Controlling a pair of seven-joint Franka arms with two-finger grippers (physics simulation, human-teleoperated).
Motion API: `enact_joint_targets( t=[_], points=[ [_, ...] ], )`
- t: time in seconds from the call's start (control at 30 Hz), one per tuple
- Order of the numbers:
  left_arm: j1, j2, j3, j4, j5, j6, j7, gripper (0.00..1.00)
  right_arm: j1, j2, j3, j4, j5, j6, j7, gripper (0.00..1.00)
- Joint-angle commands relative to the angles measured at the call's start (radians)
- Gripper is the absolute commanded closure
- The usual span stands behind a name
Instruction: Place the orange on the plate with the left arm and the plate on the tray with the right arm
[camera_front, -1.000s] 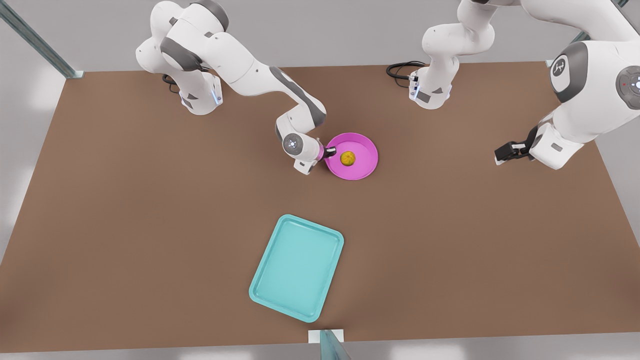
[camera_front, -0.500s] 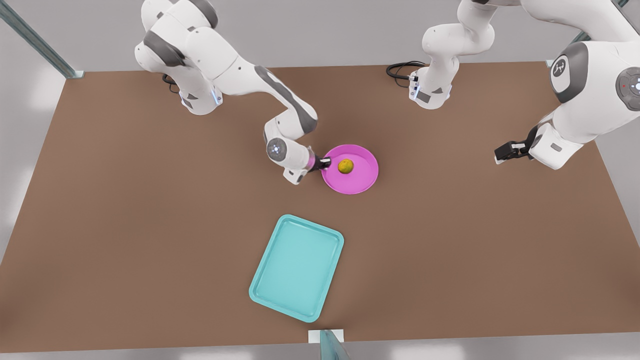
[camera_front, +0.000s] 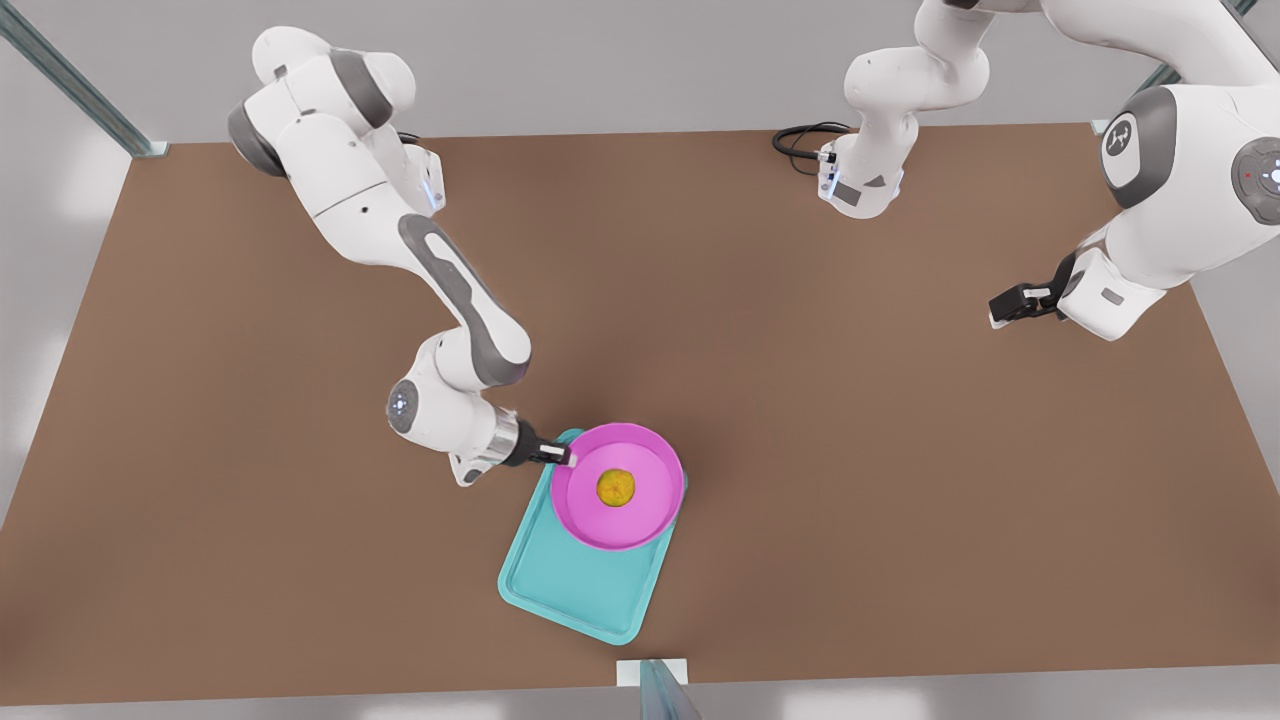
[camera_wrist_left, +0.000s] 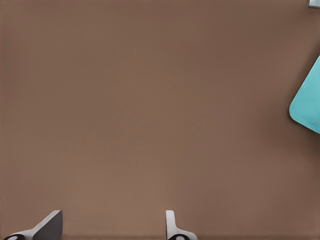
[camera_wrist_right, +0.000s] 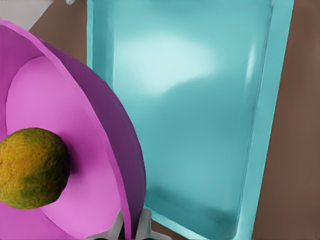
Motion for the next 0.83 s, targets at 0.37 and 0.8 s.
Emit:
enact_joint_targets(
  t=[0.37,0.8],
  points=[
    [-0.002,-0.004,0.000,0.000,0.001,-0.003,0.002,0.00,-0.019,0.041,-0.001,0.007,-0.010,-0.013,-0.030,0.00],
    [-0.002,-0.003,0.000,0.000,0.001,-0.010,0.000,0.00,-0.280,-0.547,-0.044,0.266,-0.892,-1.208,-0.365,0.00]
  ],
)
